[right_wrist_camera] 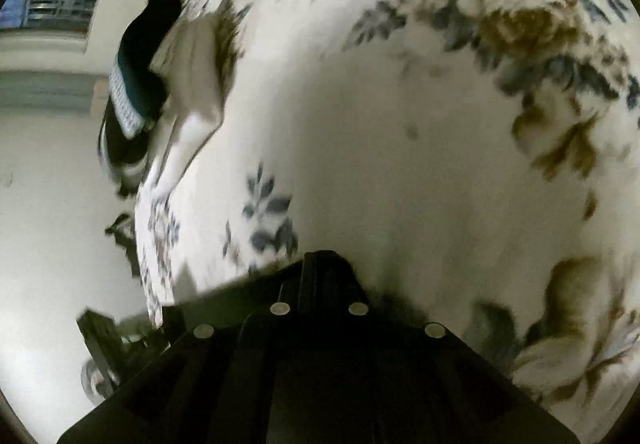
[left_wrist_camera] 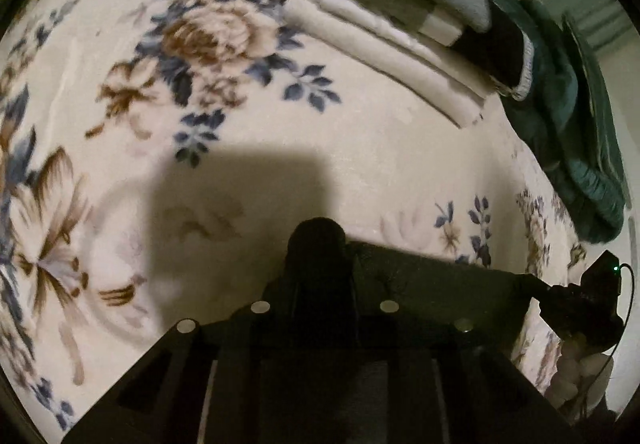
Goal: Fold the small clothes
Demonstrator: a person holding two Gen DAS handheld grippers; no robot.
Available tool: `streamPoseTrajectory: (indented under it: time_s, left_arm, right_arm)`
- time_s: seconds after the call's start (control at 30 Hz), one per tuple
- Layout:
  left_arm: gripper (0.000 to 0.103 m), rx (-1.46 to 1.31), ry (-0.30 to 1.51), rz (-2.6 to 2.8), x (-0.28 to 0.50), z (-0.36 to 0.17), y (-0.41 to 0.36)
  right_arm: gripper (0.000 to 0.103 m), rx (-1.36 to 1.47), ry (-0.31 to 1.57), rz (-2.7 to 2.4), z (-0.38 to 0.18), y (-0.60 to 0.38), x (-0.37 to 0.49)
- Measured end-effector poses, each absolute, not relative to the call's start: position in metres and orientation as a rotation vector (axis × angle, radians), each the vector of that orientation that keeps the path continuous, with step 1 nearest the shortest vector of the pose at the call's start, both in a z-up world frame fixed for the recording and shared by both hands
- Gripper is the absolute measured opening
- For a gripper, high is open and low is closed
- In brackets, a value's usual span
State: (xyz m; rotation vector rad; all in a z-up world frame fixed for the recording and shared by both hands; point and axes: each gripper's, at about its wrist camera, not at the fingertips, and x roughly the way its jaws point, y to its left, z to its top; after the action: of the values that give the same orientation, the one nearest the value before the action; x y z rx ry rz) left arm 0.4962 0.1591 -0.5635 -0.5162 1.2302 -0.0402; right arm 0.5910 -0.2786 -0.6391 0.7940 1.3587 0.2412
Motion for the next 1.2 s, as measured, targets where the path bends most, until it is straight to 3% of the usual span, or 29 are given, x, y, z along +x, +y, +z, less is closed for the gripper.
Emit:
streamPoseTrajectory:
  time_s: [0.17, 0.2, 0.23, 0.3, 0.33, 0.37, 0.4, 0.57, 0.6, 0.67, 0.73, 0.87, 0.93, 1.0, 1.07, 1.1, 1.13, 1.2]
  left_arm:
    - [0.035, -0.616, 1.283, -0.035, 0.499, -0.566, 0.171]
    - [0.035, -0.627, 1.275, -0.042, 0.495, -0.56, 0.173]
    - [0.035, -0.636, 1.256, -0.044, 0.489, -0.552, 0.177]
    - [0.037, -0.635, 1.227, -0.021, 0.473, -0.538, 0.182]
    - [0.046, -0.638, 1.219, -0.018, 0.466, -0.535, 0.185]
    - [0.062, -0.641, 1.21, -0.013, 0.458, -0.531, 0.187]
    - [0.068, -0.642, 1.205, 0.0, 0.448, -0.529, 0.189]
    - [0.069, -0.65, 1.247, 0.061, 0.405, -0.54, 0.192]
    - [0.069, -0.655, 1.26, 0.071, 0.398, -0.543, 0.192]
    - [0.069, -0.661, 1.282, 0.069, 0.386, -0.55, 0.19]
    - [0.069, -0.657, 1.296, 0.07, 0.378, -0.555, 0.185]
    - [0.069, -0.63, 1.326, 0.041, 0.372, -0.559, 0.179]
    - [0.069, -0.628, 1.314, 0.02, 0.372, -0.557, 0.179]
    - [0.069, -0.629, 1.306, -0.007, 0.375, -0.557, 0.183]
    - [0.069, -0.647, 1.3, -0.041, 0.377, -0.559, 0.185]
    - [0.069, -0.663, 1.295, -0.064, 0.38, -0.561, 0.187]
    - [0.069, -0.691, 1.291, -0.098, 0.383, -0.565, 0.189]
    - [0.069, -0.75, 1.283, -0.161, 0.39, -0.575, 0.19]
  right_arm:
    - [0.005, 0.787, 1.558, 0.262, -0.655, -0.273, 0.594]
    - [0.015, 0.787, 1.561, 0.273, -0.648, -0.279, 0.586]
    - [0.041, 0.789, 1.545, 0.291, -0.636, -0.286, 0.574]
    - [0.062, 0.775, 1.549, 0.29, -0.62, -0.299, 0.545]
    - [0.062, 0.765, 1.563, 0.291, -0.614, -0.302, 0.525]
    - [0.062, 0.759, 1.585, 0.296, -0.614, -0.303, 0.51]
    - [0.062, 0.76, 1.612, 0.305, -0.615, -0.303, 0.495]
    - [0.058, 0.766, 1.724, 0.302, -0.647, -0.28, 0.442]
    - [0.046, 0.784, 1.725, 0.322, -0.651, -0.275, 0.437]
    - [0.035, 0.766, 1.749, 0.344, -0.657, -0.262, 0.429]
    - [0.016, 0.766, 1.737, 0.314, -0.659, -0.262, 0.424]
    - [0.009, 0.713, 1.644, 0.253, -0.642, -0.281, 0.421]
    - [0.009, 0.72, 1.69, 0.273, -0.65, -0.285, 0.424]
    - [0.02, 0.792, 1.723, 0.308, -0.657, -0.29, 0.427]
    - [0.049, 0.79, 1.724, 0.346, -0.655, -0.297, 0.435]
    - [0.069, 0.781, 1.687, 0.348, -0.652, -0.304, 0.442]
    - [0.079, 0.79, 1.649, 0.358, -0.652, -0.31, 0.449]
    - [0.08, 0.8, 1.644, 0.354, -0.665, -0.321, 0.46]
